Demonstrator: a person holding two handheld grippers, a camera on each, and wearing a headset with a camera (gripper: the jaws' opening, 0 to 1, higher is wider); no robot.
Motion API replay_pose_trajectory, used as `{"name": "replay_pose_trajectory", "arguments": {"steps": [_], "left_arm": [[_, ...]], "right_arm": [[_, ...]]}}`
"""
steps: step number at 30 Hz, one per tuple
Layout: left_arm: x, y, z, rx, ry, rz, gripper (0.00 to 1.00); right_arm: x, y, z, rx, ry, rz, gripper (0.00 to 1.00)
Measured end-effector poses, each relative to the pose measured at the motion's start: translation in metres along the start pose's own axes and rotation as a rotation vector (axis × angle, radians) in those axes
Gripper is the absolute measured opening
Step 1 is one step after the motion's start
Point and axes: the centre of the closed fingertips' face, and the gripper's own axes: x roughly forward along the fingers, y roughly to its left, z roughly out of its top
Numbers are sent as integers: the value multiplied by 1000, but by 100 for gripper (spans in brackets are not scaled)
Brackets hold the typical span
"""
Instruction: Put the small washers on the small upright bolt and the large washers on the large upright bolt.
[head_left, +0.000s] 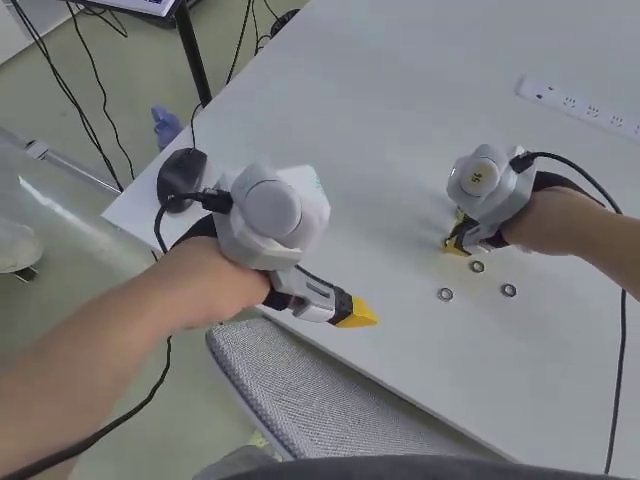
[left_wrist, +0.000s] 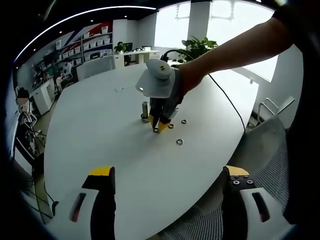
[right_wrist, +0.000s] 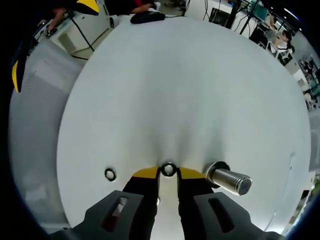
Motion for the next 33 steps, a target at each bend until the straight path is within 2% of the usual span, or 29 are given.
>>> {"name": "replay_pose_trajectory", "arguments": {"steps": [5, 9, 17, 21, 23, 28, 30, 33], "left_arm": [[1, -2, 0, 1, 5, -6, 87], [0, -2, 2, 3, 7, -2, 87], [-3, -4, 5, 10, 8, 4, 86], [-6, -5, 6, 6, 6, 10, 86], [-7, -5, 7, 2, 5, 9, 86], [-8, -6, 9, 3, 0, -2, 85], [-8, -6, 9, 18, 8, 1, 85], [-7, -6, 12, 22, -3, -1, 85]], "right_arm": [[1, 0, 3, -31, 40, 1, 14], [1, -1, 0, -19, 78, 3, 13], [-3, 0, -3, 41, 53, -11, 13], [-1, -4, -3, 66, 46, -14, 13], [1, -7, -4, 102, 34, -9, 13], [-4, -2, -10, 128, 35, -4, 13], [-8, -3, -13, 143, 30, -8, 13], [-15, -6, -17, 162, 24, -13, 13]]}}
